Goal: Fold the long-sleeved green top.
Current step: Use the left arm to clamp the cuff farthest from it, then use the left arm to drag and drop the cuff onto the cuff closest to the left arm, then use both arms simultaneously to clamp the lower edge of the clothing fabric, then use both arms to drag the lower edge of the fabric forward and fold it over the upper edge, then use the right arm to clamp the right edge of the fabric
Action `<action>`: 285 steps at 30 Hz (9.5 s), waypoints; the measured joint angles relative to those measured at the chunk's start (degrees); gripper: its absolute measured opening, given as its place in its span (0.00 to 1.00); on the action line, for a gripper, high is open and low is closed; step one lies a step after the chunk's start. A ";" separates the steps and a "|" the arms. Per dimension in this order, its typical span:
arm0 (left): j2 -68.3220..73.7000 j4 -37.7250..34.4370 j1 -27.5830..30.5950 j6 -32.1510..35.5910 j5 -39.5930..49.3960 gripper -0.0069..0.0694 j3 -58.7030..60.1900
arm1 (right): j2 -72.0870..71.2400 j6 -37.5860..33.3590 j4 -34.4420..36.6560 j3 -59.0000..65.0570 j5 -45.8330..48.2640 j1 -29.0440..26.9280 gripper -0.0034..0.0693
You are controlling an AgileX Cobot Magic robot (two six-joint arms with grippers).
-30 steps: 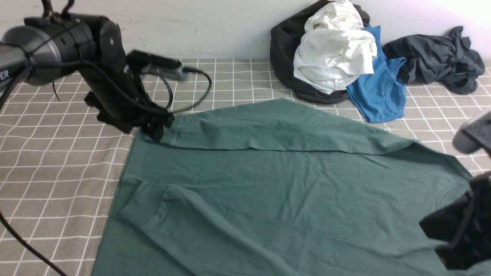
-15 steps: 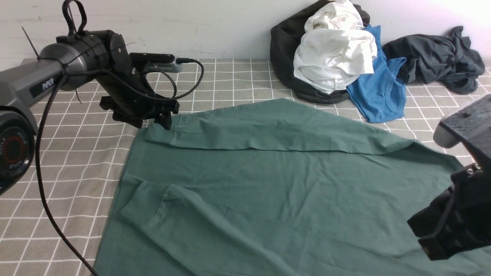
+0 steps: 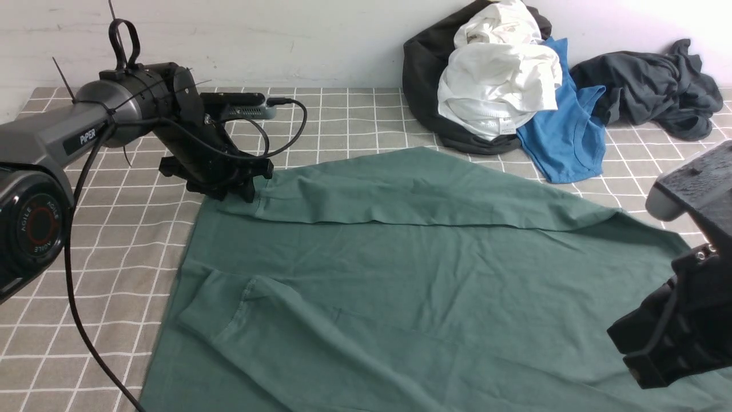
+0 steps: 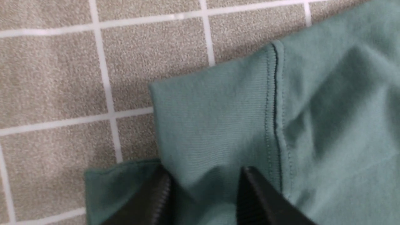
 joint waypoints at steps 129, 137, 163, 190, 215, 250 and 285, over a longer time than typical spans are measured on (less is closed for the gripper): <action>-55.15 24.03 -49.27 -2.29 -1.90 0.11 83.01 | -7.87 -6.10 3.59 0.00 10.75 8.56 0.03; -55.93 23.04 -46.38 -3.13 6.26 0.10 78.08 | -7.76 -12.94 0.60 1.61 10.75 8.56 0.08; -57.12 22.45 -39.61 -0.12 9.85 0.10 76.85 | -2.12 -22.57 -17.52 30.86 -18.42 8.56 0.77; -58.07 31.36 -35.62 6.50 18.03 0.11 59.55 | 7.14 -37.93 -22.13 13.46 -13.30 4.76 0.06; -19.12 20.14 -6.46 27.84 12.47 0.11 11.59 | 46.34 -43.89 -4.63 -32.88 -10.98 -17.69 0.05; -10.09 27.90 -2.02 -2.16 7.98 0.75 1.04 | 52.37 -3.56 -5.28 -43.45 -13.49 -18.25 0.62; -29.72 2.26 -18.94 10.85 16.76 0.08 27.94 | 41.10 -2.72 -0.96 -20.81 -6.75 -35.21 0.74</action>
